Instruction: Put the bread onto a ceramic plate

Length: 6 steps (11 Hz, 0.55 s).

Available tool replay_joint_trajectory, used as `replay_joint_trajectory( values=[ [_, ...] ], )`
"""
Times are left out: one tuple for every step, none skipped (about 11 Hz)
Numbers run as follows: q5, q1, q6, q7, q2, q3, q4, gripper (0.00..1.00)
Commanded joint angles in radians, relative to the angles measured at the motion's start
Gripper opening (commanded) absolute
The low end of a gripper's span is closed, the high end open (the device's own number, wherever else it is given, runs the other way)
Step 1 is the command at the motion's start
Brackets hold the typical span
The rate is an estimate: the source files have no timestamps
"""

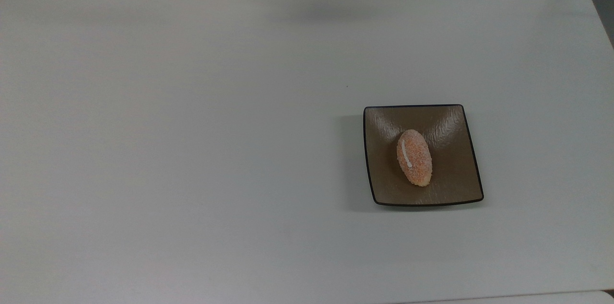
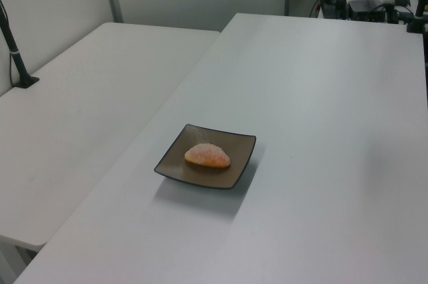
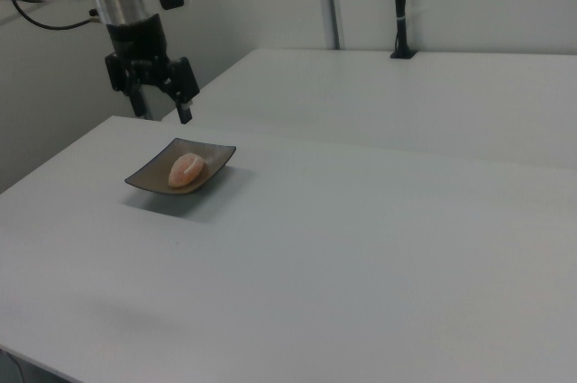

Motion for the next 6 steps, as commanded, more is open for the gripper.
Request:
replay_joint_trajectory(
  values=[
    [0.024,0.009,0.149,-0.057,-0.012,-0.03,-0.061,1.0],
    [0.022,0.012,0.154,-0.05,-0.012,-0.03,-0.066,1.0],
    [0.022,0.017,0.154,-0.049,-0.012,-0.03,-0.066,1.0],
    [0.022,0.017,0.154,-0.049,-0.011,-0.03,-0.064,1.0],
    [0.022,0.014,0.156,-0.049,-0.011,-0.03,-0.064,1.0],
    [0.021,0.013,0.156,-0.049,-0.007,-0.03,-0.063,1.0]
  ],
)
